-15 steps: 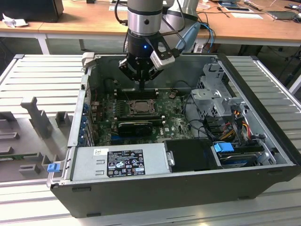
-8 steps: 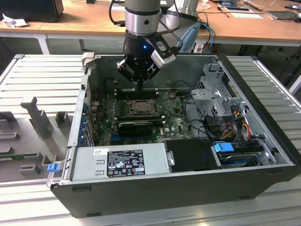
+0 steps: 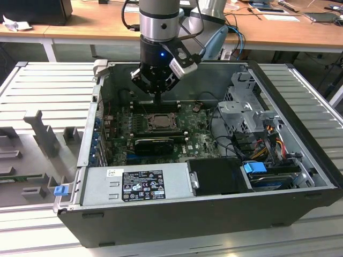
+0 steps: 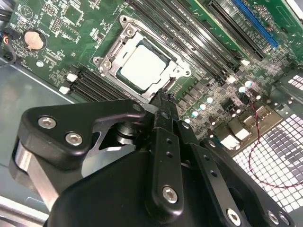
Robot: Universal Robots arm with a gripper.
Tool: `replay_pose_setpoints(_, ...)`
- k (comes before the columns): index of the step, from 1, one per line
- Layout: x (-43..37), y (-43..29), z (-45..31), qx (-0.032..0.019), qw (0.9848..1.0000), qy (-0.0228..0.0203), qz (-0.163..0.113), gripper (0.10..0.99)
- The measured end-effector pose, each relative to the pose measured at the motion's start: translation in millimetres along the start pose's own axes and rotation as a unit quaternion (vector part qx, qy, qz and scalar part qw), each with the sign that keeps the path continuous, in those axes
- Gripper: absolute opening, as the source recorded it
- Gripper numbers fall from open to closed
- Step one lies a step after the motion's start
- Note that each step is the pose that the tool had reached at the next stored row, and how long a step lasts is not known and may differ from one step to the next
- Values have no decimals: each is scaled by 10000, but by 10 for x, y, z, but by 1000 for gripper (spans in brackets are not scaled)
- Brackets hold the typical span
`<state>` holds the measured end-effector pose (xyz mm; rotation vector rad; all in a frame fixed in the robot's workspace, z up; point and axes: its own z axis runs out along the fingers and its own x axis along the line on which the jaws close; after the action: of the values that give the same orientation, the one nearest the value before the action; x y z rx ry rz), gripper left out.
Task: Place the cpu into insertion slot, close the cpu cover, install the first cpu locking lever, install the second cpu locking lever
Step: 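Install the first cpu locking lever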
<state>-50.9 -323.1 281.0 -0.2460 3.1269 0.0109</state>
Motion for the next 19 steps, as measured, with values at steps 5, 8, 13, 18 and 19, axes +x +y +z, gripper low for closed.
replay_pose_setpoints(5,43,5,24,-4,10000,-1,-4,106)
replay_pose_setpoints(8,72,9,56,-3,10000,-3,-2,106)
replay_pose_setpoints(13,163,23,141,-2,10000,-5,38,106)
replay_pose_setpoints(18,314,47,155,-18,10000,-8,41,106)
replay_pose_setpoints(19,349,53,158,-20,10000,-8,42,106)
